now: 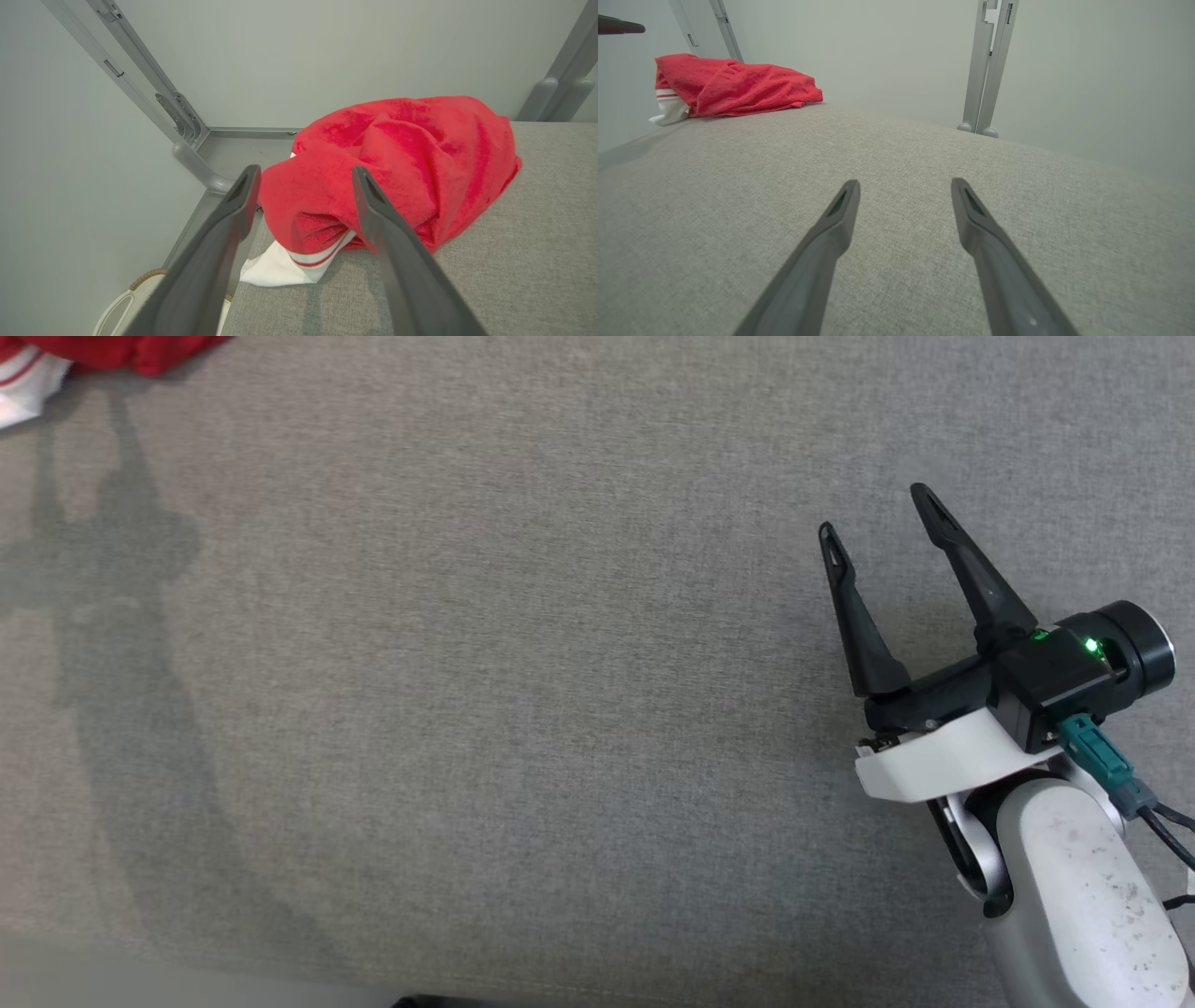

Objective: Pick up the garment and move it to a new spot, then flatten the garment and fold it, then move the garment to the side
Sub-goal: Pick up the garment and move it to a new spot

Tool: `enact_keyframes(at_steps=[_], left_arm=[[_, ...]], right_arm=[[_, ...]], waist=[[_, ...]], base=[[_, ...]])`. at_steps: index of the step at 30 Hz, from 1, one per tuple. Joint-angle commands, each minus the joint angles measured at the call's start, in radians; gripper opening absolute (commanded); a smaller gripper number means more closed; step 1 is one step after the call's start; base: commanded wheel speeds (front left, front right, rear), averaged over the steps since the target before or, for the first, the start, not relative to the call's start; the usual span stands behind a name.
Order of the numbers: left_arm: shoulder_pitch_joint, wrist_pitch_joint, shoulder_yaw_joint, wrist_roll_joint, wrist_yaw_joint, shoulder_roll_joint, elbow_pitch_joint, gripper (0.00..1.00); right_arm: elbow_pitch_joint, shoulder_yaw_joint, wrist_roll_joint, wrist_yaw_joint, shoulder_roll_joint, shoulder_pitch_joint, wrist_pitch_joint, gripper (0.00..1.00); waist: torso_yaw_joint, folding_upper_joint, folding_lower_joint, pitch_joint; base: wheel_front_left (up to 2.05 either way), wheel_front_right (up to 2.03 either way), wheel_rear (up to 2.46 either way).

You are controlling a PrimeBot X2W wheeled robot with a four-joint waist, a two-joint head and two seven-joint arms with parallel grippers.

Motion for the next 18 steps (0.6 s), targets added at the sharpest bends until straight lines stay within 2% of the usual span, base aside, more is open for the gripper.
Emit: enact_keyframes(at_steps=[1, 7, 10, 11, 12, 13, 14, 18], left_arm=[[-0.024, 0.006, -0.015, -0.025, -0.003, 0.022, 0.007, 1.0], [-0.047, 0.012, -0.091, -0.104, -0.003, 0.074, 0.031, 1.0], [-0.052, 0.023, -0.118, -0.131, -0.003, 0.08, 0.06, 1.0], [-0.055, 0.026, -0.128, -0.136, -0.003, 0.085, 0.067, 0.96], [-0.06, 0.023, -0.141, -0.138, -0.003, 0.091, 0.074, 0.51], [-0.061, 0.018, -0.149, -0.141, -0.003, 0.093, 0.081, 0.3], [-0.061, 0.015, -0.158, -0.147, -0.003, 0.094, 0.088, 0.0], [-0.063, -0.02, -0.189, -0.15, -0.003, 0.108, 0.104, 0.0]], right_arm=[[-0.013, -0.003, -0.007, -0.001, -0.001, 0.006, 0.001, 1.0], [-0.027, -0.01, -0.016, -0.001, 0.001, 0.008, -0.008, 1.0], [-0.021, -0.003, -0.017, -0.001, 0.008, 0.0, -0.009, 1.0], [-0.018, 0.0, -0.016, -0.001, 0.009, -0.002, -0.01, 1.0], [-0.015, 0.002, -0.015, -0.001, 0.01, -0.006, -0.013, 1.0], [-0.011, 0.003, -0.015, -0.001, 0.01, -0.009, -0.015, 1.0], [-0.007, 0.004, -0.014, -0.001, 0.011, -0.011, -0.017, 1.0], [0.009, 0.003, -0.009, -0.001, 0.017, -0.017, -0.036, 1.0]], waist=[[-0.094, 0.0, 0.0, 0.109], [-0.1, 0.0, 0.0, 0.139], [-0.102, 0.0, 0.0, 0.143], [-0.102, 0.0, 0.0, 0.143], [-0.103, 0.0, 0.0, 0.141], [-0.103, 0.0, 0.0, 0.138], [-0.104, 0.0, 0.0, 0.132], [-0.106, 0.0, 0.0, 0.098]], base=[[0.0, 0.0, 0.0], [0.0, 0.0, 0.0], [0.0, 0.0, 0.0], [0.0, 0.0, 0.0], [0.0, 0.0, 0.0], [0.0, 0.0, 0.0], [0.0, 0.0, 0.0], [0.0, 0.0, 0.0]])
